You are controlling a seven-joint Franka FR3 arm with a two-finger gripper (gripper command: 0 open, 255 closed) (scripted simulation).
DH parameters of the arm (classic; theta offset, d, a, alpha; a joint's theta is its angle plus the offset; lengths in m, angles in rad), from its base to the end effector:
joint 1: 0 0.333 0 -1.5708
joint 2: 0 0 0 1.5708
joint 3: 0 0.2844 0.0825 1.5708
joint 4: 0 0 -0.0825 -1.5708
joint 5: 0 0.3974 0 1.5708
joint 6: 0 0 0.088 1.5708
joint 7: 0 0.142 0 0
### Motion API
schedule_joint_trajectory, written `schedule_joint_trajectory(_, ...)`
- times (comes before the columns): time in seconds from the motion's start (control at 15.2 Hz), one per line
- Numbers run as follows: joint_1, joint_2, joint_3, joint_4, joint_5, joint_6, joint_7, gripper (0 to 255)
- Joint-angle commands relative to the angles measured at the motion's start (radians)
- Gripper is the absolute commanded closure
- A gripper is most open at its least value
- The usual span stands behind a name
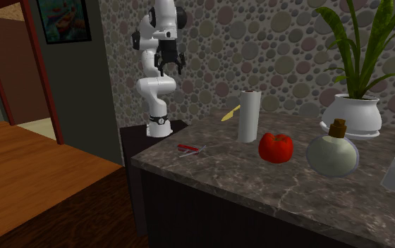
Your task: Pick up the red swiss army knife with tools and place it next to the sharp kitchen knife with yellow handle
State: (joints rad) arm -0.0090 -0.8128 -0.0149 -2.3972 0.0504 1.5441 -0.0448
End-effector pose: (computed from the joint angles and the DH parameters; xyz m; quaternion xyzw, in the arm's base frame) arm 0.3309 -0.0011 0.5203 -0.9992 -0.0130 0.0192 0.0312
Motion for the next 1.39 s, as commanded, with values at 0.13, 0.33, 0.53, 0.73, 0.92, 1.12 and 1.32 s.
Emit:
schedule_joint_trajectory(0.13,0.006,0.049,-0.025,-0.012,-0.019,0.064,-0.057,0)
schedule_joint_trajectory(0.33,0.016,0.134,-0.061,-0.017,-0.043,0.160,-0.140,0)
schedule_joint_trajectory(0.53,0.027,0.229,-0.095,-0.008,-0.058,0.252,-0.221,0)
schedule_joint_trajectory(0.73,0.039,0.333,-0.126,0.016,-0.065,0.339,-0.302,0)
schedule_joint_trajectory(0.92,0.054,0.443,-0.154,0.053,-0.063,0.418,-0.384,0)
schedule_joint_trajectory(1.12,0.067,0.557,-0.177,0.104,-0.050,0.487,-0.466,0)
schedule_joint_trajectory(1.32,0.078,0.674,-0.193,0.167,-0.027,0.545,-0.550,0)
